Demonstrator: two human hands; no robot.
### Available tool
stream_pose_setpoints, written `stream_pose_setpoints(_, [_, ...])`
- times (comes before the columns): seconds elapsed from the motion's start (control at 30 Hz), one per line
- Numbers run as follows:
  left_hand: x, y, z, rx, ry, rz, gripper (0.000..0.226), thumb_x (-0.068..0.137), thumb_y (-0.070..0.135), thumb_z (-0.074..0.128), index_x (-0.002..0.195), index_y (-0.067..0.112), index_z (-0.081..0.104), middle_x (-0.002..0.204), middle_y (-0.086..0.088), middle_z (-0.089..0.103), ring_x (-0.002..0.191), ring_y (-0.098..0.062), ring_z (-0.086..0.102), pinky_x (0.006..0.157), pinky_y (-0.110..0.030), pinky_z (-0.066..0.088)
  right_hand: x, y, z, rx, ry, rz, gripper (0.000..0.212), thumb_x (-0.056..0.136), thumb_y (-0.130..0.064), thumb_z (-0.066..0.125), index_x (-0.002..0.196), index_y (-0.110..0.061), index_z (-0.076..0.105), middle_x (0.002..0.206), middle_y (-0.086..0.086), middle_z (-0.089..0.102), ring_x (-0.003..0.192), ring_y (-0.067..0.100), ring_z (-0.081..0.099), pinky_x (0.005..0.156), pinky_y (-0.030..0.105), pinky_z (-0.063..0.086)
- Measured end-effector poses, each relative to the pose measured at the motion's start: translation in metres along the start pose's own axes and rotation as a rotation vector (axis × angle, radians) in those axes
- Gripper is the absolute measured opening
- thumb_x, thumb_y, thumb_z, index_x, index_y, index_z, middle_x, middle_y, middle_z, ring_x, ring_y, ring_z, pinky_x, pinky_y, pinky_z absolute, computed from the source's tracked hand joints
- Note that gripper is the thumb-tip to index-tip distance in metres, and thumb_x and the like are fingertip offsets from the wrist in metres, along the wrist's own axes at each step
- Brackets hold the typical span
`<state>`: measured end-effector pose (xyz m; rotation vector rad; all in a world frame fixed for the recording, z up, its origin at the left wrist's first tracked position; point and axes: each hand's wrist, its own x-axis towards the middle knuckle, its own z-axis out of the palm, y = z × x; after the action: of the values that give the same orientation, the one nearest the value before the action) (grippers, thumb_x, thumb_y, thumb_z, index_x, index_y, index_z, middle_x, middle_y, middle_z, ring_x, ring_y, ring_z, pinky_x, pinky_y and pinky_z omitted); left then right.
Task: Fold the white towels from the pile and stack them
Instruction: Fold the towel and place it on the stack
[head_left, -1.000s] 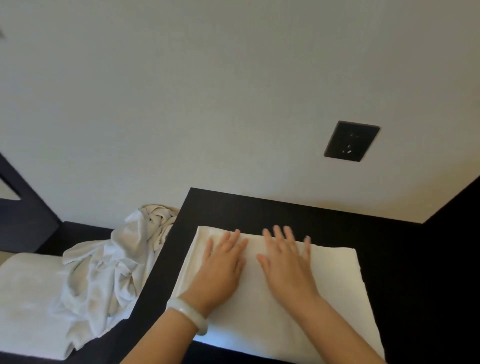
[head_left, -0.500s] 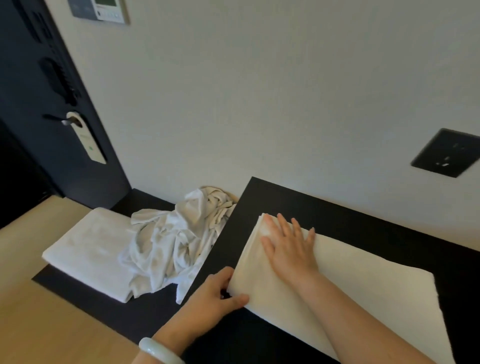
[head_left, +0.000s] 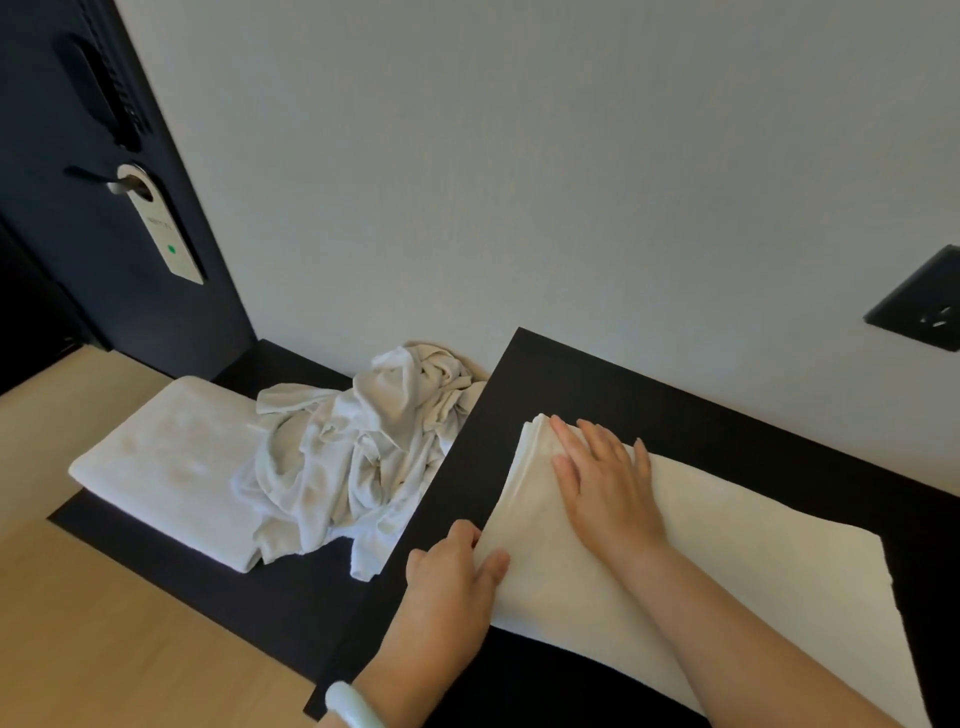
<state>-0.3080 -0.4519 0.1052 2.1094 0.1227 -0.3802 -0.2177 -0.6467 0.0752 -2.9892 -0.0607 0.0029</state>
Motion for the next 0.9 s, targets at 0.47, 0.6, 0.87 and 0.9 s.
stream_pose_setpoints(0.47, [0.038, 0.017, 0.043, 0.858, 0.01, 0.487, 0.061, 0.095, 0.034, -0.002, 0.15, 0.017, -0.023, 0.163, -0.004, -0.018, 0.147, -0.023, -0.023, 0.121, -0.048, -0.005, 0.0, 0.002, 0.003, 0.016, 0.039, -0.014, 0.05, 0.103, -0.042, 0.023, 0.153, -0.041, 0.022, 0.15, -0.011, 0.039, 0.142, 0.008, 0.03, 0.121, 0.05, 0.011])
stream_pose_setpoints(0.6, [0.049, -0.003, 0.049, 0.774, -0.004, 0.459, 0.06, 0.091, 0.043, -0.016, 0.145, 0.022, -0.032, 0.157, 0.005, -0.031, 0.142, -0.014, -0.033, 0.12, -0.037, -0.012, 0.003, 0.001, 0.003, 0.038, 0.039, -0.008, 0.05, 0.103, -0.044, 0.015, 0.152, -0.041, 0.025, 0.148, -0.013, 0.042, 0.139, 0.007, 0.033, 0.12, 0.047, 0.015])
stream_pose_setpoints(0.87, [0.059, 0.042, 0.056, 0.94, 0.023, 0.586, 0.061, 0.092, 0.035, -0.009, 0.147, 0.009, -0.016, 0.156, -0.01, -0.023, 0.142, -0.029, -0.03, 0.113, -0.049, -0.024, 0.009, 0.007, -0.033, 0.694, -0.132, 0.192, 0.045, 0.109, -0.03, 0.026, 0.153, -0.033, 0.028, 0.16, -0.007, 0.03, 0.149, 0.01, 0.019, 0.124, 0.038, 0.004])
stream_pose_setpoints(0.9, [0.065, 0.048, 0.059, 0.929, 0.026, 0.623, 0.06, 0.097, 0.035, -0.003, 0.151, 0.01, -0.013, 0.159, -0.01, -0.02, 0.145, -0.028, -0.027, 0.115, -0.048, -0.022, 0.004, 0.01, -0.036, 0.771, -0.091, 0.202, 0.044, 0.108, -0.03, 0.029, 0.153, -0.031, 0.031, 0.16, -0.006, 0.027, 0.15, 0.013, 0.017, 0.124, 0.038, 0.007])
